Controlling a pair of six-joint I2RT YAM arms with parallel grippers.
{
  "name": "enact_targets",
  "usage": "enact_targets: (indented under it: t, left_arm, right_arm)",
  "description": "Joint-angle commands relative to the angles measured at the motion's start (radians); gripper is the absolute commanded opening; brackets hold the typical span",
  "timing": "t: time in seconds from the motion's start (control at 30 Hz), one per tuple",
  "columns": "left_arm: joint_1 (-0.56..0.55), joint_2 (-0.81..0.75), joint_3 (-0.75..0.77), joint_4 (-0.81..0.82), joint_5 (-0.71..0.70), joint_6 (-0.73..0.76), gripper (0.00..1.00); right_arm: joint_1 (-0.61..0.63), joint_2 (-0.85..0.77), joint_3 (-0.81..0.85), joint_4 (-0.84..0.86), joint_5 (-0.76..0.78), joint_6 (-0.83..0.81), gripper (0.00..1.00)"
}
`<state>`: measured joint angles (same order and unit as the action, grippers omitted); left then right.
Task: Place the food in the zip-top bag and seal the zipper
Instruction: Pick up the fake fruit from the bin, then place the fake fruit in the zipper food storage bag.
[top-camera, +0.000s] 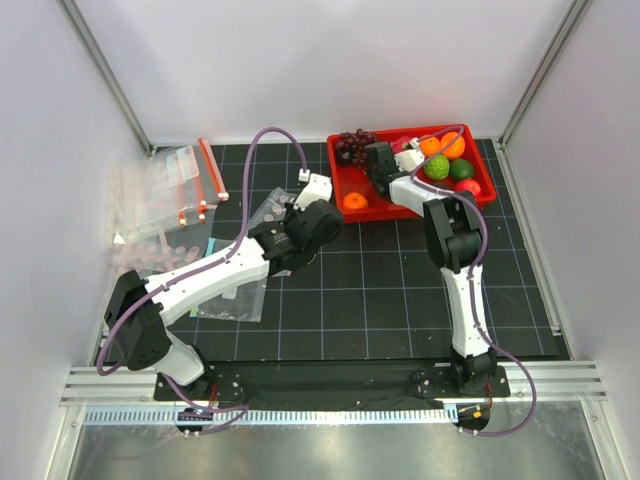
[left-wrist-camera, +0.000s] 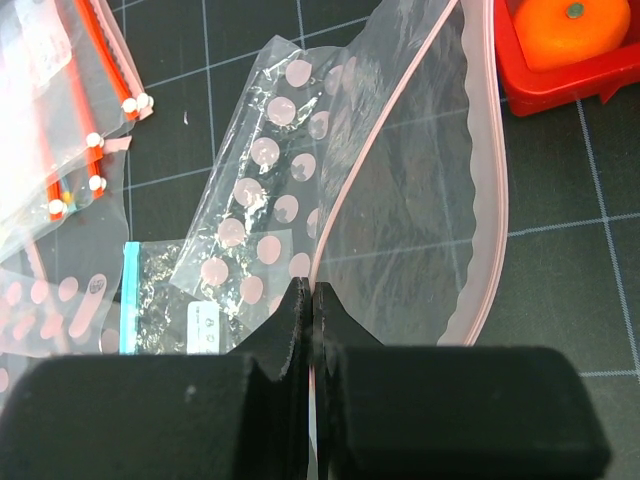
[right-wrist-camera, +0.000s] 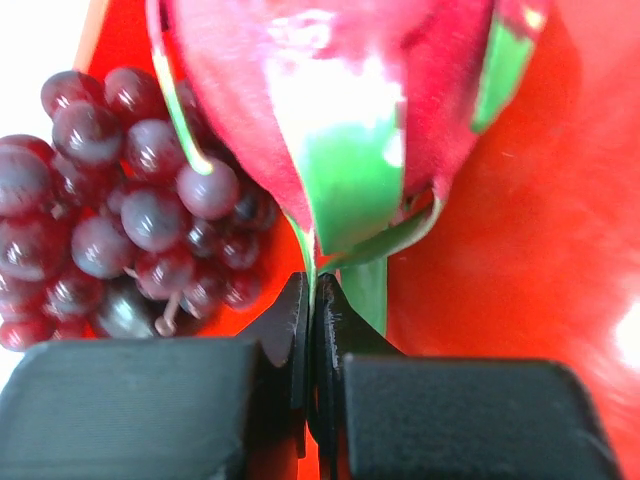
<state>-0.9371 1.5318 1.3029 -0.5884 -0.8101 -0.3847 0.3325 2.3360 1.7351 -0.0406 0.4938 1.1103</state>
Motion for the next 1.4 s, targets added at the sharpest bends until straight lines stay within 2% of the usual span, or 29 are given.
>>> enact_targets:
  t: [0.0, 0.47, 0.8, 0.93, 1.03, 1.17, 1.37]
  left_arm:
    - [0.004, -0.038, 0.004, 0.018, 0.003, -0.002, 0.00]
    - [0.004, -0.035, 0.007, 0.019, 0.022, -0.003, 0.00]
    - [0.004, -0.045, -0.005, 0.045, 0.065, 0.009, 0.00]
    - [0.007, -0.039, -0.011, 0.067, 0.097, 0.020, 0.00]
    - [0.008, -0.035, -0.013, 0.079, 0.107, 0.032, 0.00]
    - [0.007, -0.022, -0.016, 0.088, 0.117, 0.038, 0.00]
    - [0.011, -0.013, -0.013, 0.091, 0.126, 0.044, 0.00]
  right_arm:
    - [-0.006, -0.144, -0.064, 0.034, 0.032, -0.075, 0.01]
    - [-0.007, -0.596, -0.302, 0.059, -0.055, -0.454, 0.01]
    - [0.031, -0.911, -0.557, 0.073, -0.354, -0.537, 0.01]
    - [0.066, -1.026, -0.641, 0.047, -0.443, -0.494, 0.01]
    - [0.149, -1.110, -0.701, -0.005, -0.459, -0.517, 0.01]
    - [0.204, -1.249, -0.822, 0.005, -0.471, -0.527, 0.01]
    - [0.224, -1.351, -0.936, 0.007, -0.534, -0.590, 0.01]
